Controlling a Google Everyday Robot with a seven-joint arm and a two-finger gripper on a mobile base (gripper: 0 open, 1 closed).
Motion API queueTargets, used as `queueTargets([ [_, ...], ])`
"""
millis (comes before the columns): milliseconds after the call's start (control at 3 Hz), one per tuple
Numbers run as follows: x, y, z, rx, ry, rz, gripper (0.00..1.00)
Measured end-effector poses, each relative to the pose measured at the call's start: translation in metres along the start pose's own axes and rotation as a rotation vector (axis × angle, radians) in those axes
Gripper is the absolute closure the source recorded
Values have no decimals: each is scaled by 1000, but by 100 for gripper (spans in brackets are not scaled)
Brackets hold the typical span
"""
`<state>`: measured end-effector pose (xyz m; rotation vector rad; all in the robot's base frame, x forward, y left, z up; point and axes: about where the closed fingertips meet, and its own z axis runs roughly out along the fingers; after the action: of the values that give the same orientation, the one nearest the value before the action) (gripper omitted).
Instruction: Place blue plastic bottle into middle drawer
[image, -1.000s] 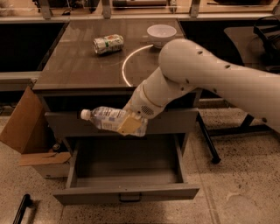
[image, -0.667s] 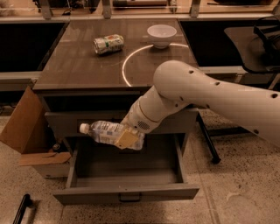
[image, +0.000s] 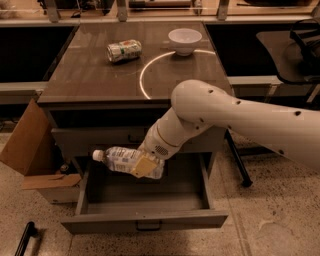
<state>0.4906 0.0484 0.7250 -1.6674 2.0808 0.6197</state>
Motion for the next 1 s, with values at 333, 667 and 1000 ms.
queueTargets([
  [333,32,1,39,-31,44,68,100],
  [667,66,2,75,-56,78,127,100],
  [1000,102,1,108,-50,127,183,100],
])
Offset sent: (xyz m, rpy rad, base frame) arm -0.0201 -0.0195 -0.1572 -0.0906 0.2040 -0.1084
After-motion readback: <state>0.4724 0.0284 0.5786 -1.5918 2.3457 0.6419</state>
